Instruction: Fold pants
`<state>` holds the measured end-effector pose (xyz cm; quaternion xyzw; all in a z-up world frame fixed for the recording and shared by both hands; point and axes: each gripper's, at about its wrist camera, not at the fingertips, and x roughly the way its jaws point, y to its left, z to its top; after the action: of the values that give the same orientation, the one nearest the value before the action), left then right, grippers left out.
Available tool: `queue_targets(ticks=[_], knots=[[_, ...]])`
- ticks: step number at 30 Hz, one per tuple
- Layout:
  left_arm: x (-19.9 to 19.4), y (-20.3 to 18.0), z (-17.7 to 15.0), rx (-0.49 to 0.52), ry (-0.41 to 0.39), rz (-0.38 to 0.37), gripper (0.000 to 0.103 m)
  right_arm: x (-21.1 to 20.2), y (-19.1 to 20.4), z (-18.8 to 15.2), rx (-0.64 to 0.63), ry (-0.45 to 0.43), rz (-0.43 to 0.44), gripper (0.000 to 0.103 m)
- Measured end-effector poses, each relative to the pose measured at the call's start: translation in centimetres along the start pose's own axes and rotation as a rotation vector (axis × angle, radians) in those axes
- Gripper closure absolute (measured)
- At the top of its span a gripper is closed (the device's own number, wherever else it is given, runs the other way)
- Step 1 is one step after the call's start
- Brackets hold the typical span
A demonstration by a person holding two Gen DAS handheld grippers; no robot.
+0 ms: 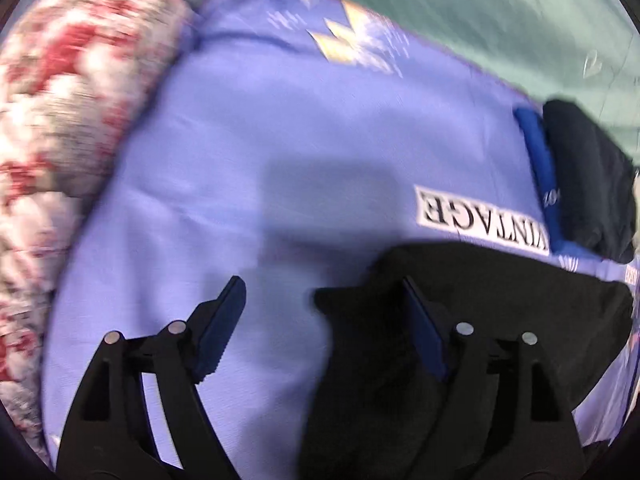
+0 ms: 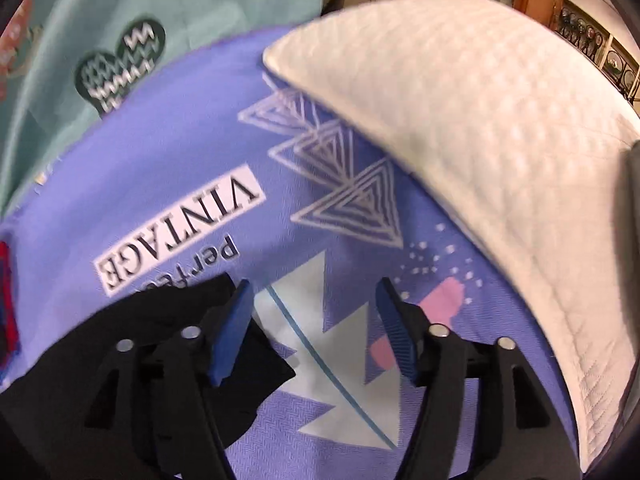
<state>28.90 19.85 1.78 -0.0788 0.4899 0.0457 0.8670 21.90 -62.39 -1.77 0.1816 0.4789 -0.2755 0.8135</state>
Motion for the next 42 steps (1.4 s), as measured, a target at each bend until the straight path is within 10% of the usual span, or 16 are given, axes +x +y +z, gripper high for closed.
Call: queue_targets(ticks=[10,18,23,29,33,37,42], knots=[[-10.1,-4.6,-12.9,0.187,0.009,-0.082,0.013,-12.6,-0.9,-13.0,-0.224,-0.054,0.34,0.016],[-6.1,-8.9,-16.7,0.108,0.069,0.018,0.012,-17.2,-2.6,-23.4,-0.22,-0.042,0.484,0.016],[-4.1,-6.5,-17.8,0.026,0.164,-0.016,0.071,-19.3,-6.2,-26.8,-0.26,-0.096,0.411,0.016],[-7.1,-0.7,-21.8,-0.065,0.188,-0.077,0.085,-20.0,-13.7,-28.1,-0.197,-0.139,0.308,0.016],[-6.9,1.1,-24.1,-0.101,0.198,-0.125,0.077,-19.4,-18.8,-28.2,-0.111,-0.138,0.249,0.015],[-6.1,-0.2,-23.4,-0.089,0.178,-0.161,0.033,-17.9,-21.4,-27.9,-0.027,-0.084,0.263,0.015],[-5.0,-1.9,-22.5,-0.085,0.156,-0.156,0.018,-16.3,-21.9,-28.7,0.002,0.011,0.326,0.012]])
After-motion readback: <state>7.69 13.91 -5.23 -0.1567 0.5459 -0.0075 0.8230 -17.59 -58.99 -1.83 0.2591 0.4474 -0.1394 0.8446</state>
